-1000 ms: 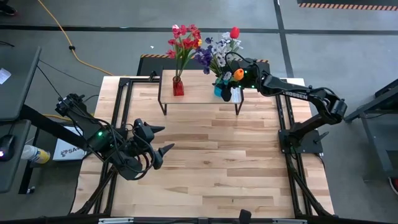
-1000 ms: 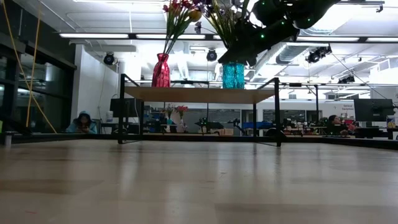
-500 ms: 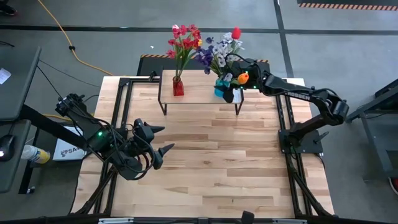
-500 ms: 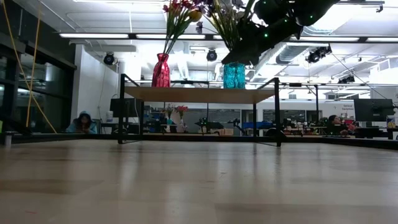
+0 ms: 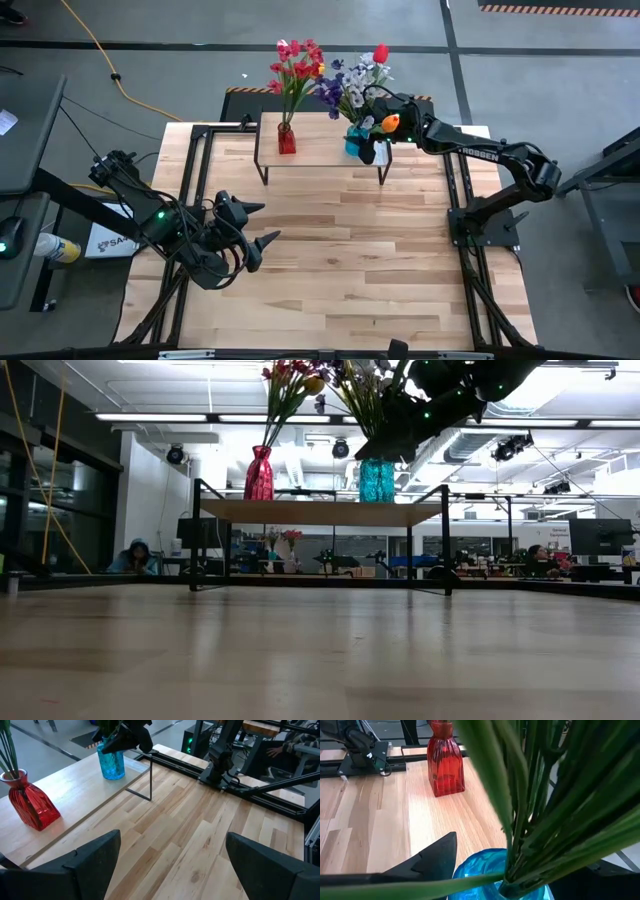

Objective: Pick and place flowers into a vace then onto a shelf
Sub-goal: Put the blue vase on the shelf, then adjust the orange flower in the blue vase

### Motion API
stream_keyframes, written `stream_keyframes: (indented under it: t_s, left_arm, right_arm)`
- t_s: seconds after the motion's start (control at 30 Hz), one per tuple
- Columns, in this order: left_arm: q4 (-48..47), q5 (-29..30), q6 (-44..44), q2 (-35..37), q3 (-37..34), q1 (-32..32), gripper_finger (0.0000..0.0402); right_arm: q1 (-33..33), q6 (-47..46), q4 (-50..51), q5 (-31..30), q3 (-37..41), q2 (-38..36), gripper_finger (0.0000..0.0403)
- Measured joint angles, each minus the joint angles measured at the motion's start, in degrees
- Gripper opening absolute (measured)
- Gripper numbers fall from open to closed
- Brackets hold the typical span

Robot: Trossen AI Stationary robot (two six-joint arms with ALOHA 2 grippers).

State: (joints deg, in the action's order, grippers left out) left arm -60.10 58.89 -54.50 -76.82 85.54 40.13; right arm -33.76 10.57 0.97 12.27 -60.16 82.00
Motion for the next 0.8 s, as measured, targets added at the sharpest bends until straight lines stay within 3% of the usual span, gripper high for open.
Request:
stream_keyframes:
  t_s: [0.27,0.8]
  left_arm:
    - [0.0,0.0,0.0,0.0,0.0,0.0,0.0392]
    - [0.0,0.0,0.0,0.0,0.0,0.0,0.0392]
  right_arm:
    - [0.0,0.0,0.0,0.0,0.0,-0.8,0.0257]
    - [0.0,1.7,4.8,-3.0,0.0,-9.1,0.0257]
